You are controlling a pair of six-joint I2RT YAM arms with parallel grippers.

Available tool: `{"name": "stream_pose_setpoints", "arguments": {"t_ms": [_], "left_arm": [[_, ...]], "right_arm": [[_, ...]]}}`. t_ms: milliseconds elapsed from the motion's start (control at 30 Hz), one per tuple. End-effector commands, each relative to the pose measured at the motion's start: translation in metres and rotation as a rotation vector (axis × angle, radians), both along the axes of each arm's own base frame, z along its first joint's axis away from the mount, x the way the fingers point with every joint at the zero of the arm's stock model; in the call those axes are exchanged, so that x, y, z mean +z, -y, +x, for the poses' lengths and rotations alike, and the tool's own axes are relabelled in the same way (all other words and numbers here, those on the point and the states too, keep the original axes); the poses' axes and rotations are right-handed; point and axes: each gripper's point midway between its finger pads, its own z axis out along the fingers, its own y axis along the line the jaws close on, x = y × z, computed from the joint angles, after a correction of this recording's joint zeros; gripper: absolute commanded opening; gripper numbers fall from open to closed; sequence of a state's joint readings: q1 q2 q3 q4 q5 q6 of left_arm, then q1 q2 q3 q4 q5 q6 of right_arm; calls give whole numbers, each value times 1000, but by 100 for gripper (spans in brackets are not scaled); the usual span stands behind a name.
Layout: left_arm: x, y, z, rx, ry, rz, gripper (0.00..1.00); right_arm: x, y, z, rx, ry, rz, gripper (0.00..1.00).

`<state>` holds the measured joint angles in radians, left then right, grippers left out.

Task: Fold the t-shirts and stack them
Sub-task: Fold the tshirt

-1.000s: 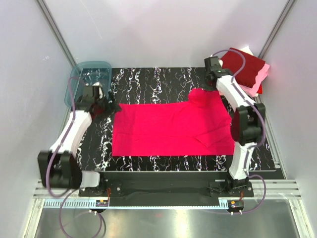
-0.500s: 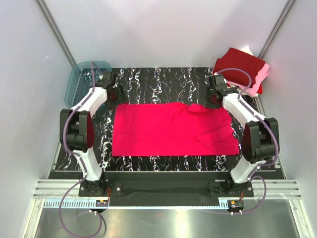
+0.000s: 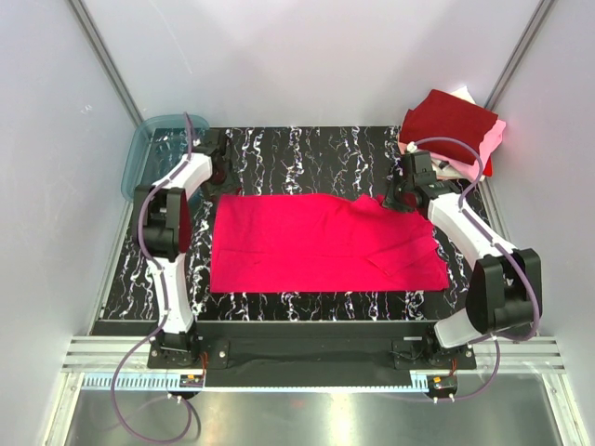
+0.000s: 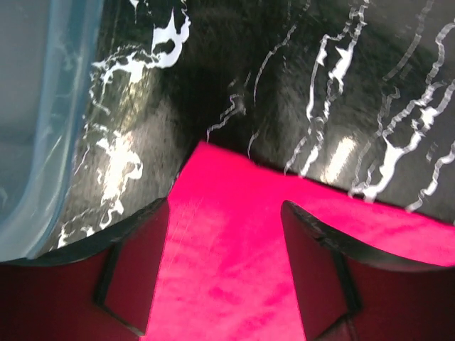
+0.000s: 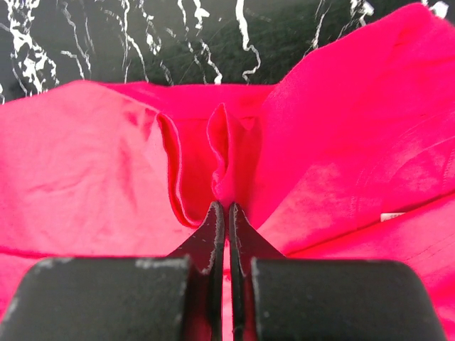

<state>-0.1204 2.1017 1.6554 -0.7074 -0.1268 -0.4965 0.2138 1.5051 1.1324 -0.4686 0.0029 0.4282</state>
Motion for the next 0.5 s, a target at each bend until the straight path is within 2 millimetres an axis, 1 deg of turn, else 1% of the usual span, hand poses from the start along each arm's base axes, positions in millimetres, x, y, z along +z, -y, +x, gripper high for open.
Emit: {"name": "stream_pose_setpoints", "arguments": {"t_ms": [0,33,67,133,200,333,367,433,467], "left_arm": [[3,-4,16,27,32,30,67],[-2,-3,17,29,21,35,66],[-2,-2,19,32,22,37,66],[-9,1,19,29,7,37,65],[-9,0,23,34,14,47,64],[-19,1,26,35,0,48,62],[-19,2,27,41,3,45,62],[-17,1,27,48,13,45,61],[-14,2,29,51,28,42,62]], "right_arm": [[19,-10,0,25,65,59,0],[19,-11,-1,28,67,62,0],[19,-10,-3,26,67,62,0],[16,-11,-5,33,61,62,0],[17,-10,-7,35,62,62,0],[16,-9,-14,40,59,55,0],[19,-8,-15,39,69,54,0],[20,-6,-17,37,69,48,0],[23,-6,-18,40,77,48,0]]}}
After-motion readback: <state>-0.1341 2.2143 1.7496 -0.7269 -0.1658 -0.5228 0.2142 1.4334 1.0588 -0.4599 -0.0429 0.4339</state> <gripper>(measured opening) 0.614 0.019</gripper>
